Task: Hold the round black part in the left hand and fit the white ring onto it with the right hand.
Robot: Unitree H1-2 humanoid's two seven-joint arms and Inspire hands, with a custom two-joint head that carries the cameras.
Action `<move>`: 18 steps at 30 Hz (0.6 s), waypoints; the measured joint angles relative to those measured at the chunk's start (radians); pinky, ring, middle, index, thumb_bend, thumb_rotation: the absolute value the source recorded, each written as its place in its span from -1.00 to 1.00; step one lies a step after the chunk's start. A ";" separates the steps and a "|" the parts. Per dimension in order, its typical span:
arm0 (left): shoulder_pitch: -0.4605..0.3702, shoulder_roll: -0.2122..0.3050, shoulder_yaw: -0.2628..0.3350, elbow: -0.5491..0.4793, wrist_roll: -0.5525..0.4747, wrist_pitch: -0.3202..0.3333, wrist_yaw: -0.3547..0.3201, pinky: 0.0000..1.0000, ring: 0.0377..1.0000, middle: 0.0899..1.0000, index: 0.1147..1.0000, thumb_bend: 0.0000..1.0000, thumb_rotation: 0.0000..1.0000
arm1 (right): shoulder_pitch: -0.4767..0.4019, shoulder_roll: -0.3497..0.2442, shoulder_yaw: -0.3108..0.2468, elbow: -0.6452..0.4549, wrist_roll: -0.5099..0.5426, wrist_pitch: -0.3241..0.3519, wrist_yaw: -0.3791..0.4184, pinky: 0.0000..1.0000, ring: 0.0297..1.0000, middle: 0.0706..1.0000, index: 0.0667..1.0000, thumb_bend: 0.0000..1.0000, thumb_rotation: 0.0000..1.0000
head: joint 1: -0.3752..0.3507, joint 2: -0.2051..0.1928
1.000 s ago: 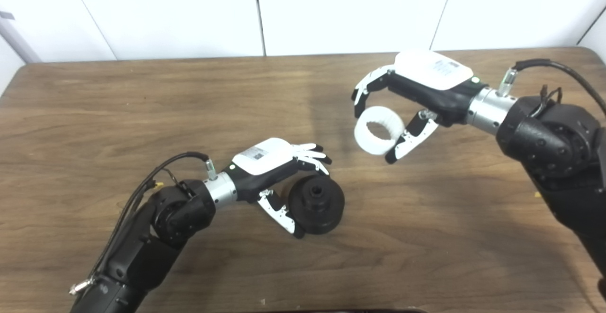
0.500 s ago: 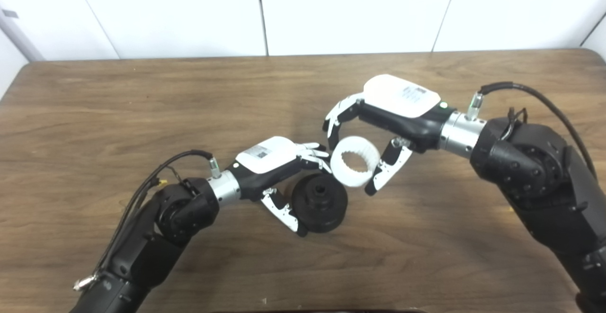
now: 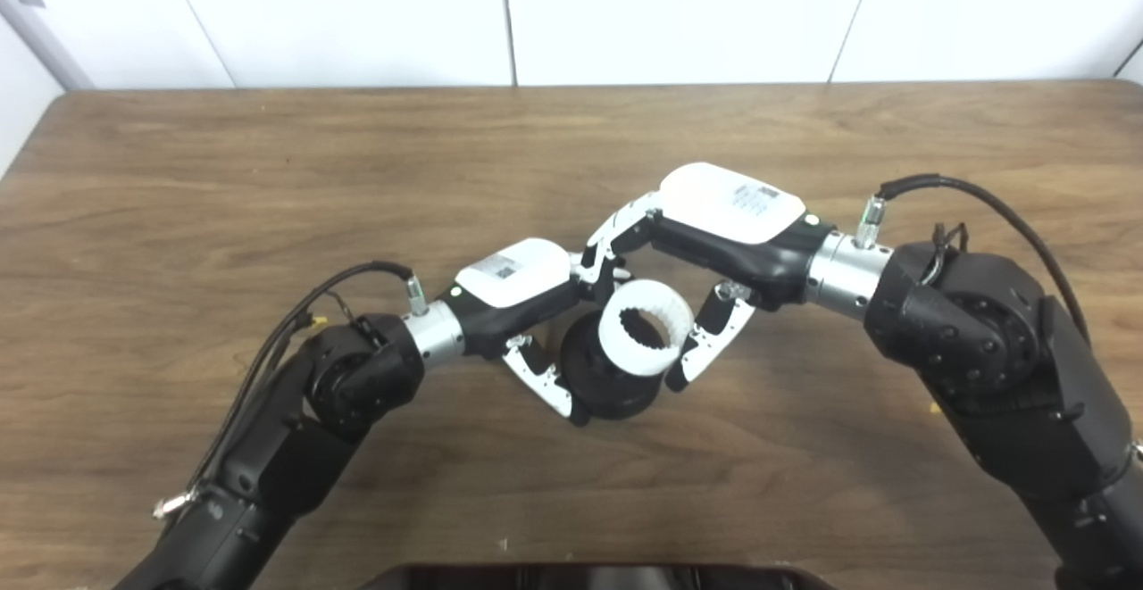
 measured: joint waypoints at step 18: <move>0.000 -0.002 -0.007 -0.007 0.008 0.008 0.000 0.76 0.92 0.75 -0.16 0.04 -0.83 | 0.002 0.038 0.004 0.075 -0.020 -0.003 -0.006 0.59 0.57 0.48 -0.11 0.04 -0.71 | 0.009 0.011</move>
